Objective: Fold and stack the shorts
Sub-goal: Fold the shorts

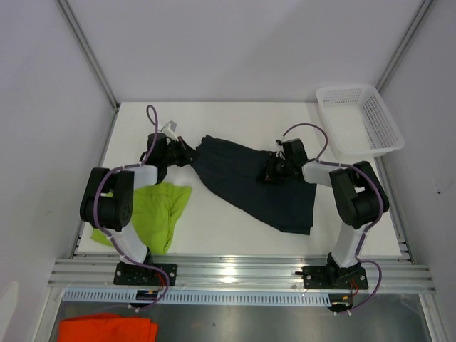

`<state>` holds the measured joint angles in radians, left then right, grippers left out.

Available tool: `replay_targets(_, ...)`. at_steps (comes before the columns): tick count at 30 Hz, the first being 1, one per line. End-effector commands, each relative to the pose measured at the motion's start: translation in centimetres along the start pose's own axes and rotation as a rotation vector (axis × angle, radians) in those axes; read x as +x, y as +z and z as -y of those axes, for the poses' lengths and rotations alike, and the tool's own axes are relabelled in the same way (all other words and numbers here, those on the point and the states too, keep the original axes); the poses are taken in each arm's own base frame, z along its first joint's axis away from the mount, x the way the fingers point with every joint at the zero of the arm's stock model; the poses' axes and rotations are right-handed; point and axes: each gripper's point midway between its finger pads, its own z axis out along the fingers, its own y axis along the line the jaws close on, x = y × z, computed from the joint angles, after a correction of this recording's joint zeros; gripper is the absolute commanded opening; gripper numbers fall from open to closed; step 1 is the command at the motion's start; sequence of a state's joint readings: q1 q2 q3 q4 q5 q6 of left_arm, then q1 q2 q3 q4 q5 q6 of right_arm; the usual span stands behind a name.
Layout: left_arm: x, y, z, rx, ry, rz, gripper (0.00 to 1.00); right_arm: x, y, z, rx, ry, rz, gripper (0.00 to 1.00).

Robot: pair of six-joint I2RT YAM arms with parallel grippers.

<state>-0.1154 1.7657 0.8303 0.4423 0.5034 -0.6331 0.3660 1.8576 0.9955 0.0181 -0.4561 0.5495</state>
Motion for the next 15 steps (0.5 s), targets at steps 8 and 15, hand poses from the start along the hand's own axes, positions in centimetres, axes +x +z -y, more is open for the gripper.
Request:
replay_targets(8,-4.5,-3.4,6.5,-0.118,0.319,0.168,0.00,0.6,0.8,0.9,0.028,0.008,-0.004,0.20)
replay_targets(15,-4.9,-5.3,9.9,-0.211,0.433,0.222,0.00,1.0,3.8,0.0,0.033,0.013,-0.030,0.07)
